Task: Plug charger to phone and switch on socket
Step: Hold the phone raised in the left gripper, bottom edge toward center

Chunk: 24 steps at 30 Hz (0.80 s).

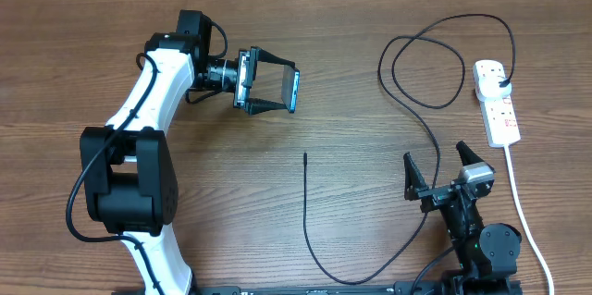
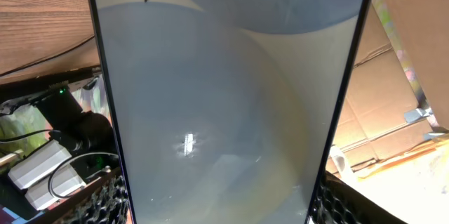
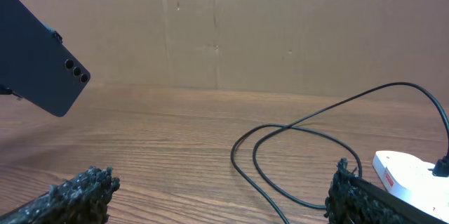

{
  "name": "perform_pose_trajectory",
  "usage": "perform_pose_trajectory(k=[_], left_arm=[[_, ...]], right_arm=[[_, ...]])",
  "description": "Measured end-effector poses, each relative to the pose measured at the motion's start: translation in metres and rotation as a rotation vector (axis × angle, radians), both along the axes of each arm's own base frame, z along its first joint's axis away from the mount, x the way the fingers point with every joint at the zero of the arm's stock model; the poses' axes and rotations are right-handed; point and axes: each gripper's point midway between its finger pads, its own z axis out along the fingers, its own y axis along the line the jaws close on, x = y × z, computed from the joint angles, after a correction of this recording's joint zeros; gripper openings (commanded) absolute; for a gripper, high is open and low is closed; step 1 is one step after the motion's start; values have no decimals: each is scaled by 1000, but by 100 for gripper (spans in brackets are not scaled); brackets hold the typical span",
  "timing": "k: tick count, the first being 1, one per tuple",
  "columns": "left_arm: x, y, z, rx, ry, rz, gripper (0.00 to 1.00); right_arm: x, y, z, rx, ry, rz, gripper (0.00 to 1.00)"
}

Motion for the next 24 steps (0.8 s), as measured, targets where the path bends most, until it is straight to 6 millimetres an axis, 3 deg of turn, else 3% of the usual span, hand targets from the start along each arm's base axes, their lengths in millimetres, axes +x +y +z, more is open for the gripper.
perform_pose_trajectory(k=[15,24], left_arm=[[0,2,-8,50,7,6,4],[-2,11,-40,248,23,20,4]], right_arm=[[0,0,0,0,0,0,100],[0,0,0,0,0,0,100]])
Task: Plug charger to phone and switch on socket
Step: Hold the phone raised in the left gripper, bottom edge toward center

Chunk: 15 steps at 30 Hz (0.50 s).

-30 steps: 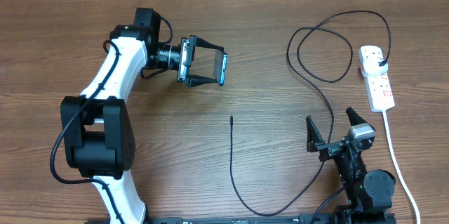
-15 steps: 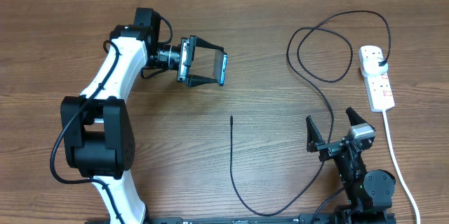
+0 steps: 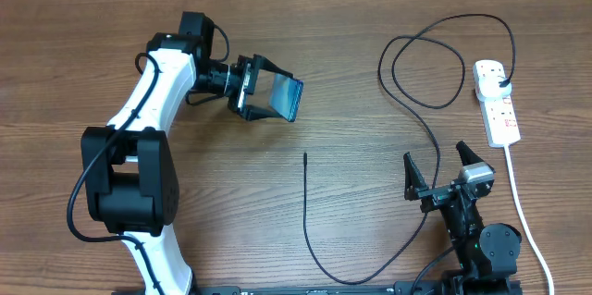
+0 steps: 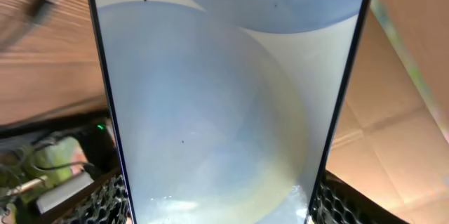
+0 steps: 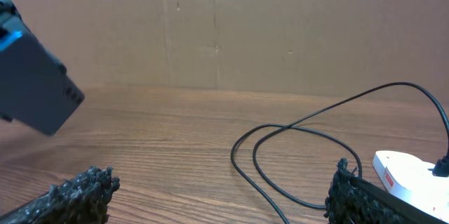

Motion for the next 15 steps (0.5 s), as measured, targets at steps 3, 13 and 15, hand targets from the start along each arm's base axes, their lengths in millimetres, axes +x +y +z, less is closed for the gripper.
perform_pose_trajectory(k=[3,13,15], left_arm=[[-2,6,-13,90,8,2,4],[-19,38,-60,462,55,-21,4],[-22,43,-66,527,54,-34,4]], right_arm=[[0,0,0,0,0,0,100],[0,0,0,0,0,0,100],[0,0,0,0,0,0,100]])
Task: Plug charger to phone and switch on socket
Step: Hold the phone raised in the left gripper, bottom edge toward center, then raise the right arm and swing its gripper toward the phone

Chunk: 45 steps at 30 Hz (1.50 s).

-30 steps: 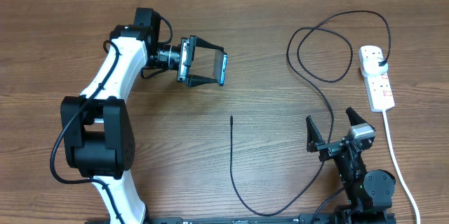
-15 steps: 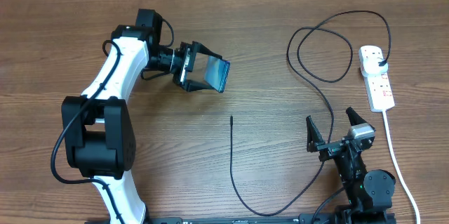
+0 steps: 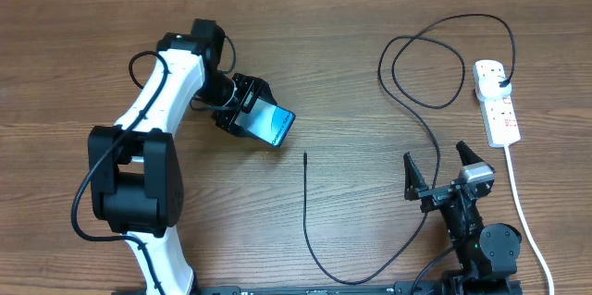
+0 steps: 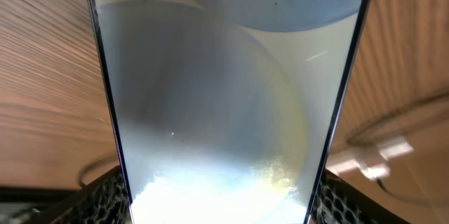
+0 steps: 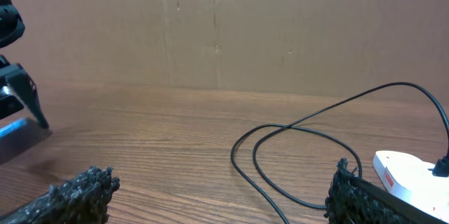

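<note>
My left gripper (image 3: 252, 117) is shut on the phone (image 3: 270, 124), screen up, low over the table left of centre. In the left wrist view the phone (image 4: 224, 97) fills the frame between the fingers (image 4: 105, 196). The black charger cable (image 3: 407, 110) loops from the white socket strip (image 3: 498, 101) at the right; its free plug end (image 3: 305, 155) lies just below and right of the phone. My right gripper (image 3: 438, 170) stands open near the front right, nothing between its fingers; the cable (image 5: 280, 154) and the socket strip (image 5: 414, 171) lie ahead of it.
A white lead (image 3: 523, 212) runs from the socket strip down past the right arm to the front edge. A brown cardboard wall (image 5: 224, 27) stands behind the table. The left arm (image 3: 148, 101) reaches across the left part of the table.
My left gripper has turned the phone from tilted to nearly flat, screen up, and brought it lower and closer to the cable's plug end. The right arm has not moved.
The left gripper first held the phone on edge, raised above the table at the upper left. Then the phone was tilted over, screen partly up. Now it is held flat and low near the plug end. The right gripper stayed open and still throughout.
</note>
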{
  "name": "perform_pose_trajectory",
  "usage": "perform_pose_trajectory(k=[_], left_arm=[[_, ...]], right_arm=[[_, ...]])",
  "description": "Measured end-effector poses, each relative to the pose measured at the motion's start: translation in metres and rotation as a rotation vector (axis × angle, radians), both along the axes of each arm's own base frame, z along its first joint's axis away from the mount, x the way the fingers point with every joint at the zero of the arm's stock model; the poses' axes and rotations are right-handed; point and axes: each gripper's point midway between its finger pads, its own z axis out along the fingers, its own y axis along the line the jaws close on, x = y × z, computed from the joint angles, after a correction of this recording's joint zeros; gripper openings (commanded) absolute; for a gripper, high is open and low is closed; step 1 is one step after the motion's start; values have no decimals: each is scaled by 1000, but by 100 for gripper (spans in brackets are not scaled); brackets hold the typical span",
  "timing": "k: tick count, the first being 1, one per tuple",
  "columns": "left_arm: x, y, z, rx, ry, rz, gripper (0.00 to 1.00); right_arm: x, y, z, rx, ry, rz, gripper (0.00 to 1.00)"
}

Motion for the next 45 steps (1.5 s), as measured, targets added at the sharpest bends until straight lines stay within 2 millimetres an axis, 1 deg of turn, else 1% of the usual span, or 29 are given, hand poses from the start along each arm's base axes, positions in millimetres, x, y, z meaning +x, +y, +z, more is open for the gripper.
perform_pose_trajectory(k=[3,8,14,17,23,26,30,31,34,38,42,43,45], left_arm=[[-4,6,-7,82,-1,-21,4],[-5,10,-12,148,-10,-42,4],[-2,12,-14,162,-23,-42,4],[0,12,-14,164,-34,-41,4],[2,11,-14,162,-41,-41,4],[2,11,-14,163,-42,-41,4],[3,11,-12,163,-47,-41,4],[4,11,-11,162,-49,-41,4],[7,11,-7,163,-60,-41,4],[11,10,-1,161,-77,-50,4],[15,10,4,161,-95,-57,4],[15,10,5,160,-98,-57,4],[16,10,6,160,-102,-56,4]], right_arm=[[0,0,0,0,-1,0,100],[0,0,0,0,0,0,100],[0,0,2,1,-8,0,100],[0,0,8,10,-31,0,100],[-3,2,3,32,29,9,100],[-7,1,23,36,29,9,100],[-10,1,61,37,12,10,100],[-9,1,66,37,26,10,100],[-1,3,71,37,91,14,100],[15,9,73,37,225,43,100],[35,18,77,44,358,92,100],[44,24,82,50,398,121,100],[52,32,79,64,468,169,100]])
